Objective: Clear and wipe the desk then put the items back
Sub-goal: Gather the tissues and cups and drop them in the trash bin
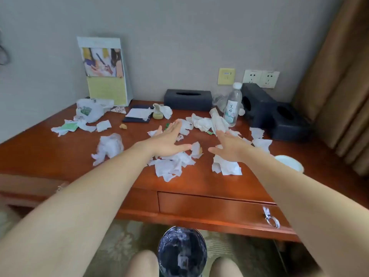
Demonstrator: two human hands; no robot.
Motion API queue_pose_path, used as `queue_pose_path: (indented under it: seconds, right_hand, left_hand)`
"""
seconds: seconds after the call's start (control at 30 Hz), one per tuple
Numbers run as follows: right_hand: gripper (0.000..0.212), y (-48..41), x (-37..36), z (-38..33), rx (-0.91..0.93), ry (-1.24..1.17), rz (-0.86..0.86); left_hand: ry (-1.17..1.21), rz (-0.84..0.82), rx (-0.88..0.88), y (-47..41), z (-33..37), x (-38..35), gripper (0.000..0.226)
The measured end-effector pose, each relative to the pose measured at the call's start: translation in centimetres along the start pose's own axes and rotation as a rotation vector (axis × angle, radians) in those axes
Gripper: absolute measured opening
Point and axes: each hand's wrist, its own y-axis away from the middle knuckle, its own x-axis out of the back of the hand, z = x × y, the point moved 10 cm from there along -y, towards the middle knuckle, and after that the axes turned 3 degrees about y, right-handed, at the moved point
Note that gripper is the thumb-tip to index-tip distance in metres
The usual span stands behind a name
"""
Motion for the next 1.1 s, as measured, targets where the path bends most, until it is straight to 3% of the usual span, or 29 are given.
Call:
queue_pose_path:
  seconds: [0.23,0.5,0.7,0.93,1.1]
  right_hand:
    - [0.054,3.6,-5.9,2.7,-0.059,-0.093,-0.078]
    - [0.042,6.0,-5.1,2.4,-0.045,-0.144,0.135]
    - [0.032,6.0,-5.0,1.7,-0.053,-0.203,0.222]
    - [0.027,6.5,-4.6,3.3,-0.18,-0.403,0.422]
    - [0.026,7.4,-4.7,3.5,-0.183,-0.58,0.461]
  left_hand:
    - [-0.072,-0.038,0.033,2.7,-0.5,-5.6,0.069]
    - [-0.09,0.015,0.01,3.1,-0.9,-6.6,0.051]
    - [-0.14,0.176,0.008,3.4,-1.4,-5.2,0.054]
    - [-0.017,0.313,0.086,3.4,-2.2,-5.1,0.016]
    - [0.042,0.415,0.021,4.5,-1.0,-4.6,0.017]
